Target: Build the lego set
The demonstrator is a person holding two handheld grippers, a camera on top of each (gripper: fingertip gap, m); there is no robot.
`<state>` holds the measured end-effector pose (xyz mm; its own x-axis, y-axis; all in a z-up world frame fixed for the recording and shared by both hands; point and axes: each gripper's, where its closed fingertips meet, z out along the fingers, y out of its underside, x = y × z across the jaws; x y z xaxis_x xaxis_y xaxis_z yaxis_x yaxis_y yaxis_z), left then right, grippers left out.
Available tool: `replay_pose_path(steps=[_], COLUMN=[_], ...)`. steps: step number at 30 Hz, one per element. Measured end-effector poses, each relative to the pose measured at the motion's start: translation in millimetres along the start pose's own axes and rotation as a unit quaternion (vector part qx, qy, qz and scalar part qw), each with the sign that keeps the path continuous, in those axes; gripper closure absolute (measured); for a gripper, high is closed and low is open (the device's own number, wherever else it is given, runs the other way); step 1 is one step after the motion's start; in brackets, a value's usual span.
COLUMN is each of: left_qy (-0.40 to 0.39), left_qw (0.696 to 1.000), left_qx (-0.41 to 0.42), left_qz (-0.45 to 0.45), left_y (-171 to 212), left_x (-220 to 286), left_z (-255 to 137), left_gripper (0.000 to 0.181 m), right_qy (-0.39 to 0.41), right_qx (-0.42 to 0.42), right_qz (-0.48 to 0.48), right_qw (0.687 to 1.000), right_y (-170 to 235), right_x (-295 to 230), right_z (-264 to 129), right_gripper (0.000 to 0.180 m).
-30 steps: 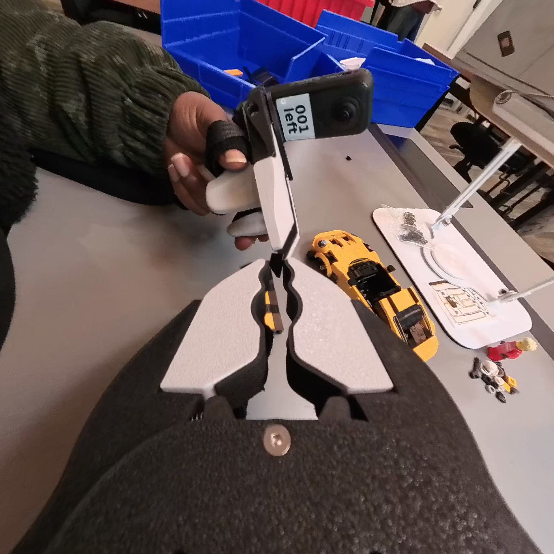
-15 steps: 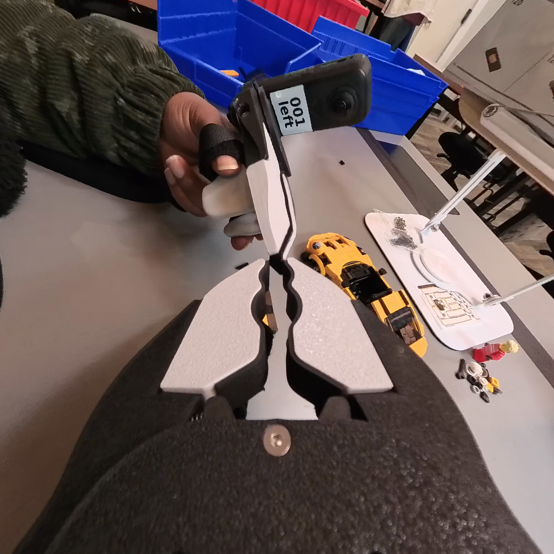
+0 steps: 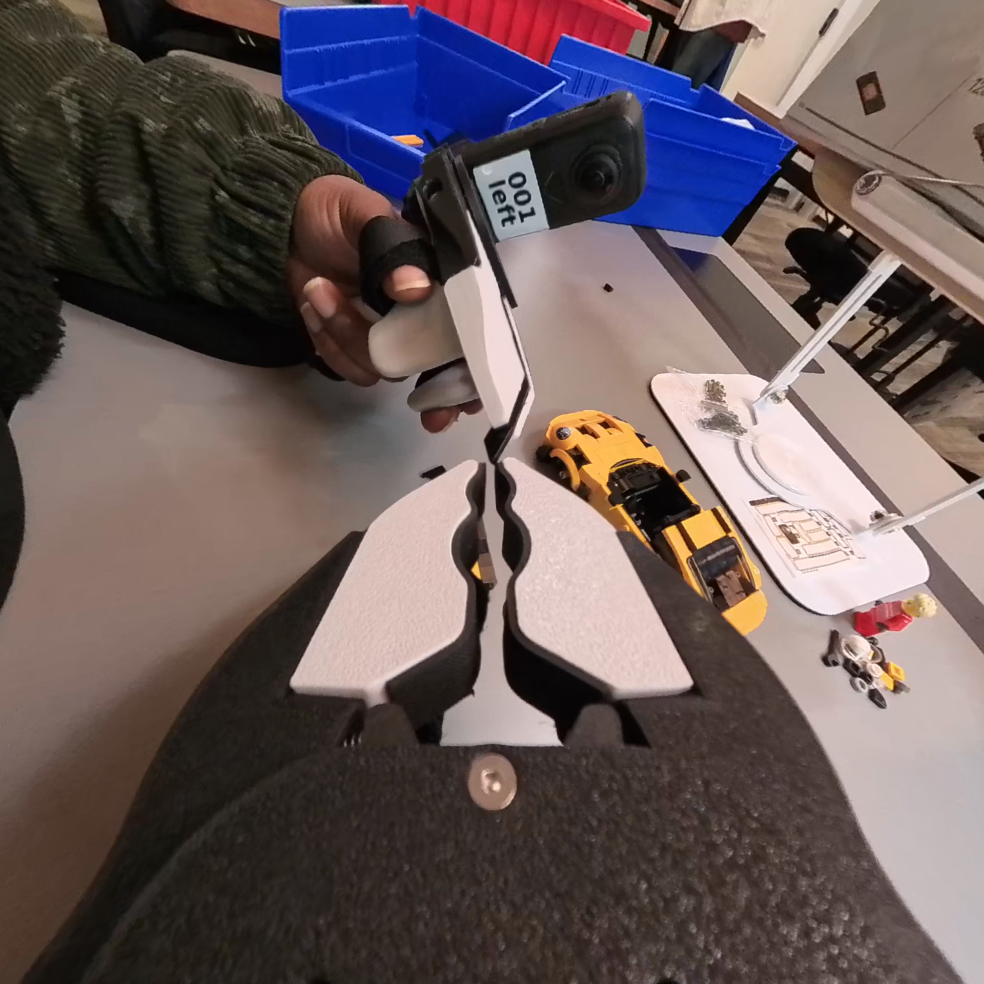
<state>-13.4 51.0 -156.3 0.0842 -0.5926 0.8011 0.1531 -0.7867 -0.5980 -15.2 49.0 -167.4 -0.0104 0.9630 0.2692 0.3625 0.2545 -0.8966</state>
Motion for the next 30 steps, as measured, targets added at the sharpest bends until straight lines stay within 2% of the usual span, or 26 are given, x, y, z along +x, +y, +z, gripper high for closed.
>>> replay_pose_path(steps=[12, 18, 24, 30], left_qy=[0.009, -0.028, -0.048, -0.041], left_qw=[1.0, 1.0, 0.998, 0.997], left_qx=[0.007, -0.013, -0.046, -0.057], left_qz=[-0.019, 0.0, -0.002, 0.011], left_y=[-2, -5, -5, -6], left_x=[0, -8, -22, -21], left_z=[-1, -18, -42, -52], left_gripper=[0.178, 0.178, 0.178, 0.178], right_qy=[-0.027, -0.021, -0.046, -0.119], right_qx=[0.005, -0.011, -0.13, -0.255], right_qz=[0.001, 0.004, -0.008, -0.042], right_qw=[1.0, 1.0, 0.99, 0.959], right_y=[1, 7, 40, 62], right_x=[-14, -9, -10, -5], right_z=[7, 7, 21, 44], right_gripper=[0.18, 0.179, 0.161, 0.159])
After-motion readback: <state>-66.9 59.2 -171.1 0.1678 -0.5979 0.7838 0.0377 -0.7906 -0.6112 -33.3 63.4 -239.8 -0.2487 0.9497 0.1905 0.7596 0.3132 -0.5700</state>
